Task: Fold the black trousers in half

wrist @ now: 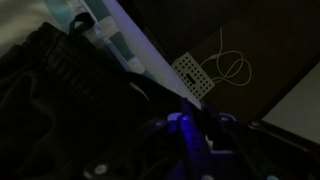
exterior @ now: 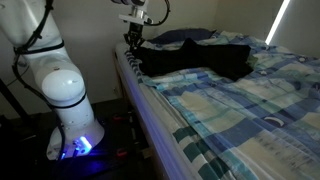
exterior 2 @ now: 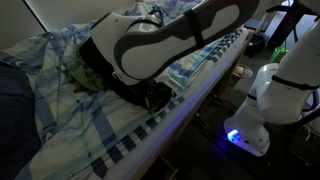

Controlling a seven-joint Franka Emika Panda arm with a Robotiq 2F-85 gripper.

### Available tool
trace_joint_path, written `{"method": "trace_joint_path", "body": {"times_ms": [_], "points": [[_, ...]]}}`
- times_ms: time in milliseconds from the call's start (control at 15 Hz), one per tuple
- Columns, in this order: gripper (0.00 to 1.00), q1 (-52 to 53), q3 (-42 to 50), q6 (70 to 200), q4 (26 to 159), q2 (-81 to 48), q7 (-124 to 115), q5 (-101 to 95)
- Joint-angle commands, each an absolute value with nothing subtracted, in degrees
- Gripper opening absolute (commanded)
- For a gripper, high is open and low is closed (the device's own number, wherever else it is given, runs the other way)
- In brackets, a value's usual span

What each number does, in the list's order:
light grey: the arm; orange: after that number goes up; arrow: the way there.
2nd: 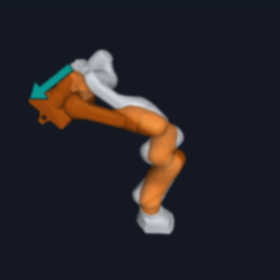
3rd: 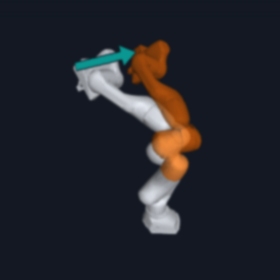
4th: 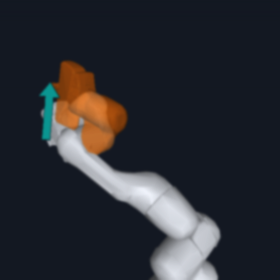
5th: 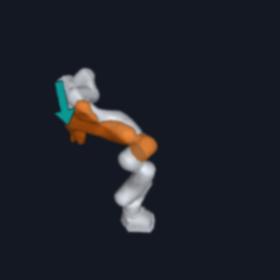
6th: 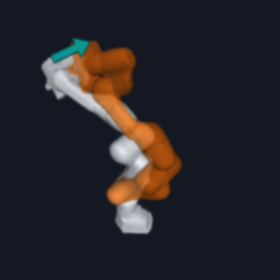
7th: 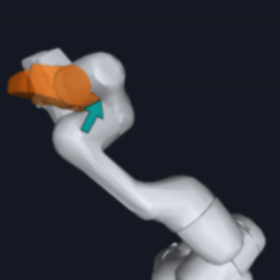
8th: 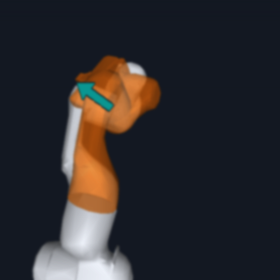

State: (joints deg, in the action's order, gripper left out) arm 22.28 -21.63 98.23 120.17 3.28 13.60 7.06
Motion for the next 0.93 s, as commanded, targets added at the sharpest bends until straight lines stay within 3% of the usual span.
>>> {"method": "trace_joint_path", "body": {"times_ms": [0, 467, 867], "points": [[0.51, 21.99, -21.31, 95.80, 120.40, 2.63, 15.68, 7.96], [1.00, 22.08, -21.47, 95.82, 120.52, 4.31, 15.65, 6.73], [1.00, 21.14, -20.00, 97.26, 121.28, 9.85, 15.16, 5.91]]}}
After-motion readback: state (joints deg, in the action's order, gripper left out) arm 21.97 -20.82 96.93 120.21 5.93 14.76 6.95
